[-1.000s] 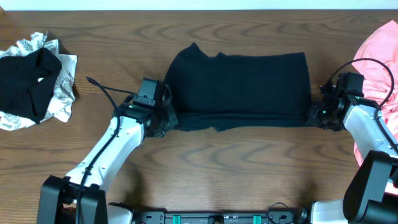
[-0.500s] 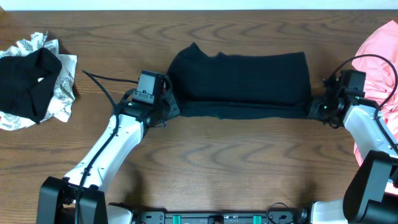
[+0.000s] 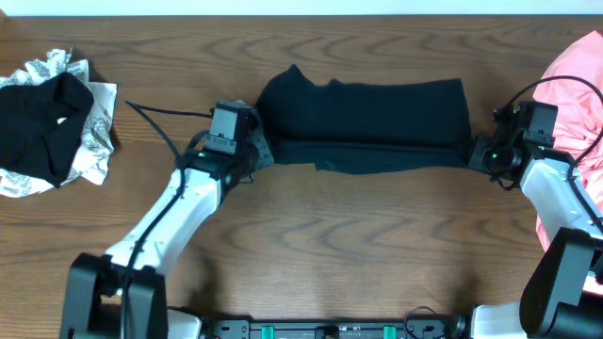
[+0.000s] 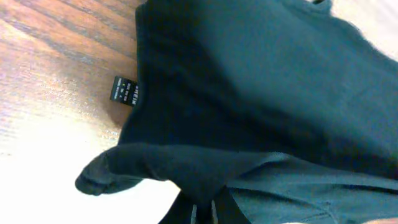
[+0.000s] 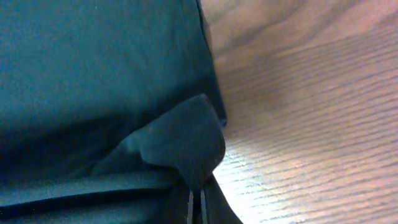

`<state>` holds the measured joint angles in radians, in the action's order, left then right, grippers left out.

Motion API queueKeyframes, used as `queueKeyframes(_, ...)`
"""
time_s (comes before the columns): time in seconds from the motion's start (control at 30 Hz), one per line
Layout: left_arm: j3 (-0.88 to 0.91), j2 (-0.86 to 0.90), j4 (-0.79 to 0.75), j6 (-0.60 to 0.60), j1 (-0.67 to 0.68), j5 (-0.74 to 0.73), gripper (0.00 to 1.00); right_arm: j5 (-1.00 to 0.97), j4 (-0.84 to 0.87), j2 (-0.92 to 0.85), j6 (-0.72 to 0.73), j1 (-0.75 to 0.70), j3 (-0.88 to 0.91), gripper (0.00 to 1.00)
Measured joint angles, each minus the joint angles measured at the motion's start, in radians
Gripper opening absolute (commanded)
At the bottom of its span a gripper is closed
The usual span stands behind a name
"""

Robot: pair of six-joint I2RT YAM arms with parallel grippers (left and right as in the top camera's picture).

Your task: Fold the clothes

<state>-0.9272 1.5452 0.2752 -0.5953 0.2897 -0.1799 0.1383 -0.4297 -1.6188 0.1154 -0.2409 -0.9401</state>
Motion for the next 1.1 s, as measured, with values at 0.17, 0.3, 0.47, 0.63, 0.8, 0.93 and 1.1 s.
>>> queueKeyframes(0.17, 0.000, 0.063, -0.043, 0.002, 0.000, 0.001, 0.06, 0.000, 0.018, 0.000, 0.000, 0.000, 0.000, 0.01)
queueKeyframes(0.3, -0.001, 0.077, -0.056, 0.002, 0.000, 0.000, 0.06, 0.000, 0.040, 0.000, 0.000, 0.000, 0.000, 0.01)
queueKeyframes(0.47, -0.037, 0.078, -0.056, 0.024, 0.000, 0.000, 0.06, 0.000, 0.060, 0.000, 0.000, 0.000, 0.000, 0.01)
queueKeyframes(0.63, -0.080, 0.078, -0.063, 0.031, 0.000, 0.001, 0.06, -0.002, 0.077, 0.000, 0.004, 0.000, 0.000, 0.11)
queueKeyframes(0.8, -0.084, 0.078, -0.064, 0.036, 0.000, 0.005, 0.07, -0.015, 0.099, -0.036, 0.011, 0.000, -0.001, 0.19)
queueKeyframes(0.93, -0.084, 0.078, -0.071, 0.047, -0.002, 0.008, 0.07, -0.022, 0.149, -0.106, 0.011, 0.000, -0.002, 0.13)
queueKeyframes(1.1, -0.084, 0.078, -0.090, 0.064, -0.002, 0.012, 0.07, -0.026, 0.180, -0.134, 0.013, 0.000, -0.002, 0.14)
